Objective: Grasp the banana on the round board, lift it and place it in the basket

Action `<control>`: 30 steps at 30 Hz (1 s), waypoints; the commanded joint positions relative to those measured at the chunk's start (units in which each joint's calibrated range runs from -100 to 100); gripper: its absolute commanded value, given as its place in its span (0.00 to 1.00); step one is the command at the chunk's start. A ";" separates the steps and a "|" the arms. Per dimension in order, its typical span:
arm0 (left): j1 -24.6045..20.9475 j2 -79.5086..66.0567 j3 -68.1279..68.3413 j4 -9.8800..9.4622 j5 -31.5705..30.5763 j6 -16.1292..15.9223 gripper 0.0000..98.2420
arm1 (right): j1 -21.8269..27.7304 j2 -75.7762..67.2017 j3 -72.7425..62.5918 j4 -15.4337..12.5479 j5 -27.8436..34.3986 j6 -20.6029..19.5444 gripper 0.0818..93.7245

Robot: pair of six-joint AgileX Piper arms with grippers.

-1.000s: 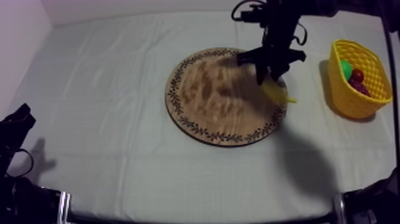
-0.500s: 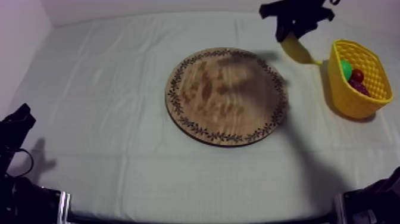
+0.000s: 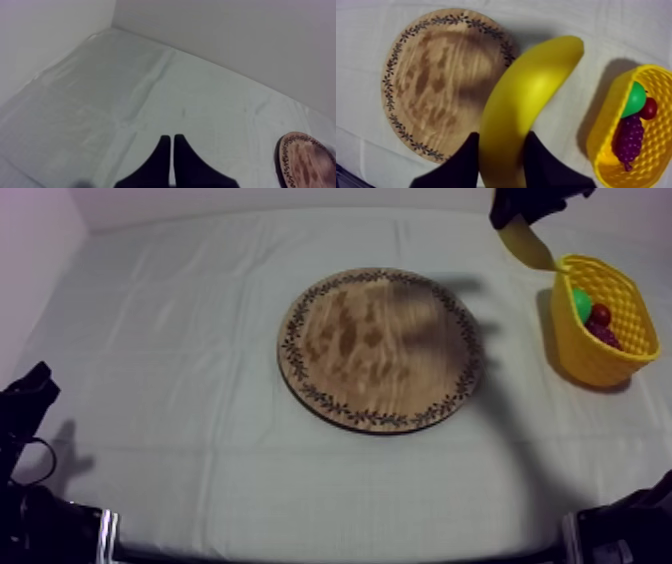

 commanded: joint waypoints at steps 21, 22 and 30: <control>-0.02 0.02 0.03 -0.01 -0.01 -0.01 0.00 | 16.97 -6.05 7.16 3.78 -2.29 9.53 0.18; -0.02 0.02 0.03 -0.01 -0.01 -0.01 0.00 | 17.89 -6.28 7.29 3.91 -2.34 9.95 0.19; -0.02 0.02 0.03 -0.01 -0.01 -0.01 0.00 | 24.15 -7.92 7.57 4.68 -2.81 12.69 0.19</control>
